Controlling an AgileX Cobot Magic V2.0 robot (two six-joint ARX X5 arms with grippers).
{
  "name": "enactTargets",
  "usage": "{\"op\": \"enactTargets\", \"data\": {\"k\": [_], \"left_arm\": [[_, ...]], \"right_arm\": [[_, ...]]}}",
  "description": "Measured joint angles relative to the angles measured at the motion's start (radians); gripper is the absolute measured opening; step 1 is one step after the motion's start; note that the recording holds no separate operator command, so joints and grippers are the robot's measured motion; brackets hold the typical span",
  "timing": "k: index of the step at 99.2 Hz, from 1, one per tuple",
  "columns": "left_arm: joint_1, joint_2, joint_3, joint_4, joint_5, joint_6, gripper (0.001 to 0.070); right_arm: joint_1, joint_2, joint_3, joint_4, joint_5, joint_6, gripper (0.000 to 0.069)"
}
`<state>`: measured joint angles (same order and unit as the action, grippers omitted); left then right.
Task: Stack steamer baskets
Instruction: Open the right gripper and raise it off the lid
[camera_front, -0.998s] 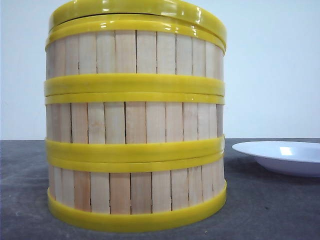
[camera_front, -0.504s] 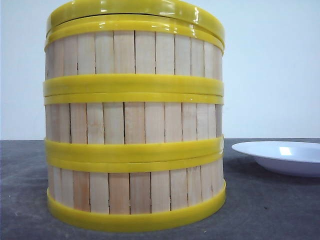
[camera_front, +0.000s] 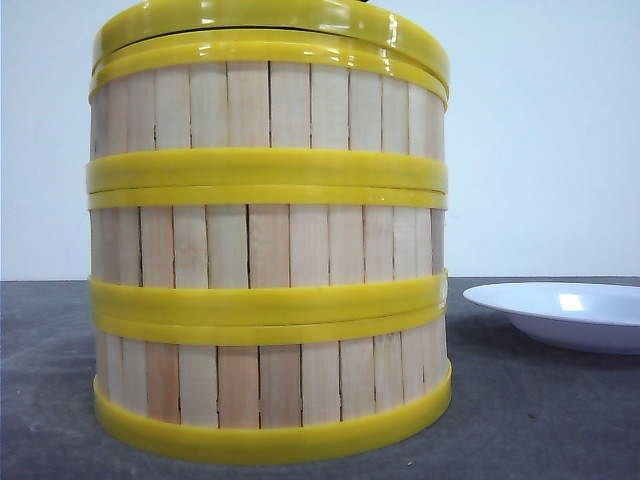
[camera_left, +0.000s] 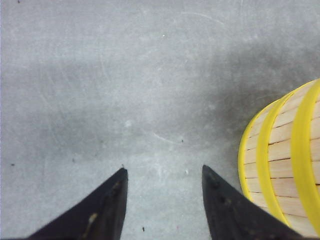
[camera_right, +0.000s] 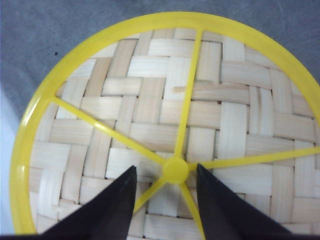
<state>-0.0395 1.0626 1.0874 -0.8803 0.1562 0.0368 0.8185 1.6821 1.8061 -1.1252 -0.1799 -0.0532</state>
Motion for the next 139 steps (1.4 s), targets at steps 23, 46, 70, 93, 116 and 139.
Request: {"op": "enactTargets", "data": {"k": [23,46,70,93,116,139], "left_arm": [[0.0,0.0,0.0,0.002,0.0,0.0,0.0277],[0.0,0.0,0.0,0.002,0.0,0.0,0.0277],[0.0,0.0,0.0,0.002,0.0,0.0,0.0277],[0.0,0.0,0.0,0.002,0.0,0.0,0.0277],[0.0,0.0,0.0,0.002,0.0,0.0,0.0277],[0.0,0.0,0.0,0.001,0.0,0.0,0.0277]], "right_arm": [[0.003,0.0,0.0,0.0,-0.009,-0.002,0.0225],[0.007,0.0,0.001,0.0,-0.001,-0.003,0.025],[0.012,-0.031,0.0,0.023,0.045,-0.003,0.0334],[-0.015,-0.174,0.0,0.007,0.212,-0.003,0.0344],[-0.209,-0.258,-0.016,-0.017,0.221,-0.003,0.0344],[-0.47,-0.383,-0.196,-0.002,0.156,-0.003,0.0344]]}}
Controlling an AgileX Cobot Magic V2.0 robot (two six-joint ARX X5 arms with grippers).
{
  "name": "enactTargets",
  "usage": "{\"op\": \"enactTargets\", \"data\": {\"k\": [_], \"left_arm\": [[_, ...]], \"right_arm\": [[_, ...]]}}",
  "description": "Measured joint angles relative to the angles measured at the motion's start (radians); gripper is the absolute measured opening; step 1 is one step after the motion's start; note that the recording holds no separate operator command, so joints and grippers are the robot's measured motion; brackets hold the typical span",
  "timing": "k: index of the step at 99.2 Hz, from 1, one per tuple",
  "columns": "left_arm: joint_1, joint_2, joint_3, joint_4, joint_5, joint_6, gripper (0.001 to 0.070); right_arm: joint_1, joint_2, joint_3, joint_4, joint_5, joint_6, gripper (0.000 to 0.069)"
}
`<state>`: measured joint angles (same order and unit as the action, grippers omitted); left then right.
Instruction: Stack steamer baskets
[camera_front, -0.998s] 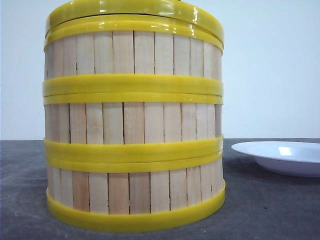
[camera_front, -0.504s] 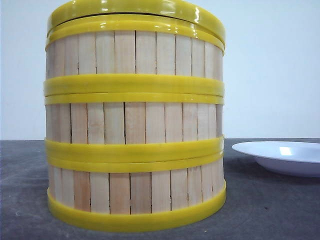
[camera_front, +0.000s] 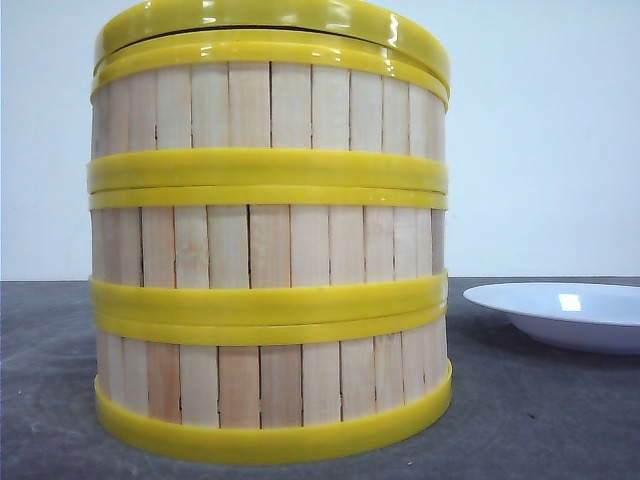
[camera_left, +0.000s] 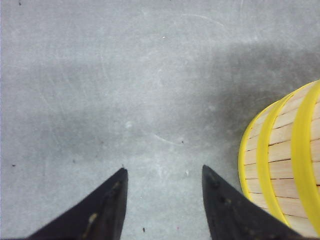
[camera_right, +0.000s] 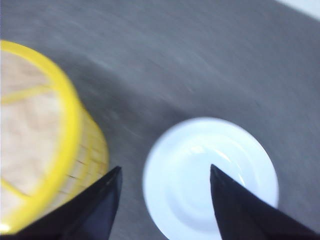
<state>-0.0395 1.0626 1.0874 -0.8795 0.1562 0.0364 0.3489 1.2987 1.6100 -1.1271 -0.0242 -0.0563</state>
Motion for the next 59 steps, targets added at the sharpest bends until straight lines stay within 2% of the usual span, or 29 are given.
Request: {"op": "enactTargets", "data": {"k": [20,36,59], "left_arm": [[0.0,0.0,0.0,0.0,0.0,0.0,0.0277],[0.0,-0.001,0.0,-0.002,0.0,-0.007,0.0277],[-0.029,-0.053,-0.08,0.011,0.0,-0.022,0.0277]], "right_arm": [[-0.135,-0.182,-0.28,0.118,-0.006,0.005,0.0344],[-0.211,-0.318,-0.502,0.186,-0.05,0.03,0.0344],[-0.306,-0.402,-0.711,0.206,-0.096,0.058,0.0344]]}}
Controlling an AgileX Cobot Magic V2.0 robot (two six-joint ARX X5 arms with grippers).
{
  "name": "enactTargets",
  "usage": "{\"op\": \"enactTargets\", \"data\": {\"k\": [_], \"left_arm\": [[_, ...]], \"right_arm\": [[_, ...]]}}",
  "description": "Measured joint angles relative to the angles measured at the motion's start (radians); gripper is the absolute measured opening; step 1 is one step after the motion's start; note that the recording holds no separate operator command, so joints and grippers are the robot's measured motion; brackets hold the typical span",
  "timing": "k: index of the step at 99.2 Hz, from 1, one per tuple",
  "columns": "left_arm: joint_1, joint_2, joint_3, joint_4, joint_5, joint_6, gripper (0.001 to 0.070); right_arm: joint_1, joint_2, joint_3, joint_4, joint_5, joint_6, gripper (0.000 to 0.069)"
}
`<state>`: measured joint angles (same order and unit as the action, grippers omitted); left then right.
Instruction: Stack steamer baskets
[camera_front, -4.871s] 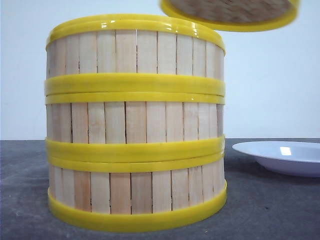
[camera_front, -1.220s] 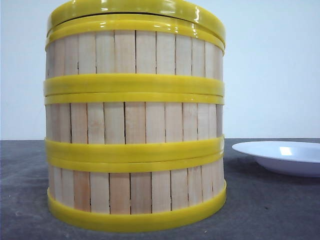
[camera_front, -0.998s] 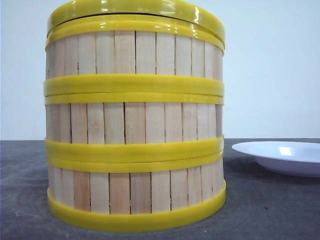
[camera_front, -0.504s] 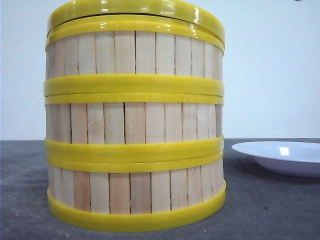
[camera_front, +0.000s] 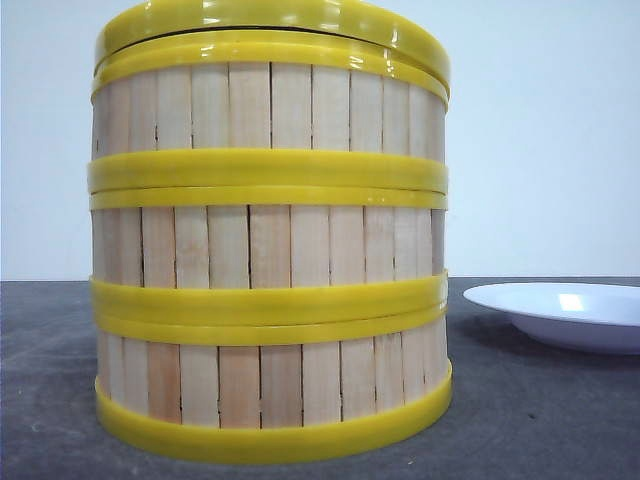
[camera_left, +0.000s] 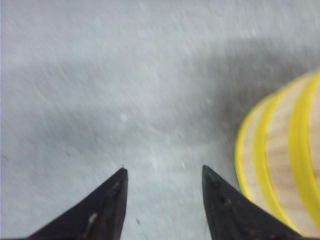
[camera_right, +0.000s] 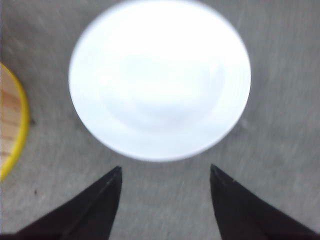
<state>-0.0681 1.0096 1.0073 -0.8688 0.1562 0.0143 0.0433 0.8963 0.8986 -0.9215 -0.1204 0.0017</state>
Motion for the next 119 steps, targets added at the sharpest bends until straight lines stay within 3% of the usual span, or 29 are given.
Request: {"op": "enactTargets", "data": {"k": [14,42,48,53,64,119], "left_arm": [[-0.015,-0.056,-0.076,0.035,0.0,-0.004,0.0277],[-0.016,-0.066,-0.08,0.068,0.0,-0.018,0.0273],[-0.016,-0.066,-0.08,0.073,0.0,-0.02,0.0219],[-0.016,-0.066,-0.08,0.073,0.0,-0.027,0.0109],[-0.016,-0.066,-0.08,0.074,0.0,-0.03,0.0037],[-0.016,-0.066,-0.08,0.075,0.0,-0.045,0.0029]], "right_arm": [[-0.018,-0.005,-0.032,0.021,-0.036,0.003,0.0344],[-0.018,-0.006,-0.032,0.073,-0.036,0.003,0.0338],[-0.018,-0.006,-0.032,0.076,-0.037,0.004,0.0247],[-0.018,-0.006,-0.032,0.075,-0.036,0.003,0.0113],[-0.018,-0.006,-0.032,0.079,-0.036,0.003,0.0034],[-0.018,-0.006,-0.032,0.142,-0.036,0.006,0.0016]]}}
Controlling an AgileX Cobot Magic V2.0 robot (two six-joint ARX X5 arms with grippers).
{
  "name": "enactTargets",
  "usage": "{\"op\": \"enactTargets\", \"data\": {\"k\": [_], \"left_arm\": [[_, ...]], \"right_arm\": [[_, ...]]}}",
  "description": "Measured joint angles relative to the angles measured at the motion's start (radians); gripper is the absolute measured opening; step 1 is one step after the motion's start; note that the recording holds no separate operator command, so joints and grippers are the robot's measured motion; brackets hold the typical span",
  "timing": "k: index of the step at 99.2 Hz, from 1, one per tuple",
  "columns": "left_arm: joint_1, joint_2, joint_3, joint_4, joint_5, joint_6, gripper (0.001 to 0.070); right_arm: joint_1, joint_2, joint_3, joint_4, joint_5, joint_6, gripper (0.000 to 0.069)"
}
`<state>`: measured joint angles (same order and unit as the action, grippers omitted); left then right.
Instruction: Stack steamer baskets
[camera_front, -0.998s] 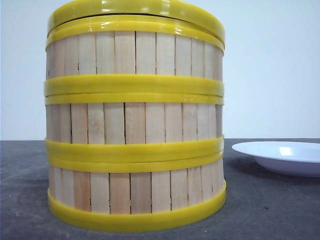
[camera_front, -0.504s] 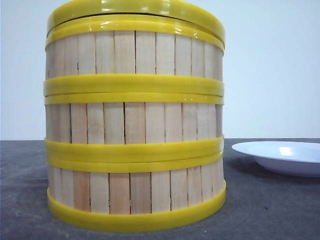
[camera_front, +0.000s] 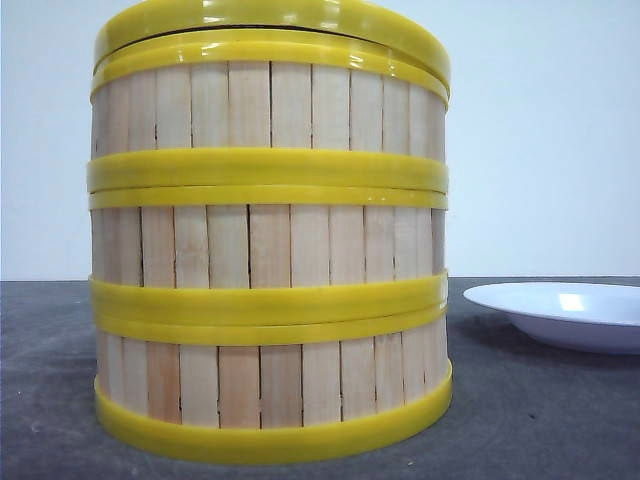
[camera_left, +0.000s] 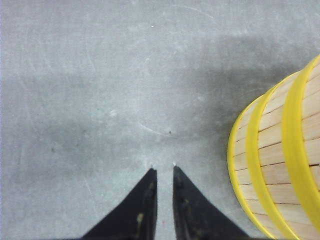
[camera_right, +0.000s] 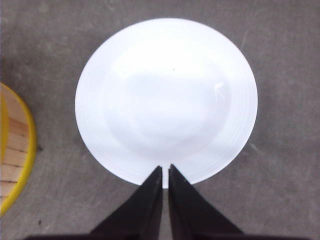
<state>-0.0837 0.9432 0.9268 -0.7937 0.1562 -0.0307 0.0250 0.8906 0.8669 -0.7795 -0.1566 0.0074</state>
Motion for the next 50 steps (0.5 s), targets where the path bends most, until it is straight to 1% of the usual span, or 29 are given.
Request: {"op": "enactTargets", "data": {"k": [15,18,24,31,33,39,50], "left_arm": [[0.0,-0.002,0.0,0.002,-0.002,0.001,0.0028],[0.0,-0.007,-0.001,0.005,-0.018,0.004,0.0027],[0.0,-0.037,-0.024,0.046,-0.068,0.01,0.0026],[0.0,-0.109,-0.095,0.127,-0.127,0.011,0.0025],[0.0,-0.134,-0.122,0.156,-0.136,0.011,0.0025],[0.0,-0.213,-0.22,0.258,-0.146,0.011,0.0025],[0.0,-0.38,-0.435,0.458,-0.15,0.011,0.0025]], "right_arm": [[0.0,0.0,0.0,0.027,0.0,0.0,0.0016],[0.0,0.0,0.0,0.036,0.0,0.0,0.0016],[0.0,0.0,0.0,0.048,0.0,0.0,0.0016],[0.0,0.0,0.0,0.054,0.0,0.0,0.0016],[0.0,0.0,0.0,0.055,0.0,0.0,0.0016],[0.0,0.0,0.0,0.064,0.0,0.0,0.0016],[0.0,0.0,0.0,0.092,0.0,0.0,0.0016]]}}
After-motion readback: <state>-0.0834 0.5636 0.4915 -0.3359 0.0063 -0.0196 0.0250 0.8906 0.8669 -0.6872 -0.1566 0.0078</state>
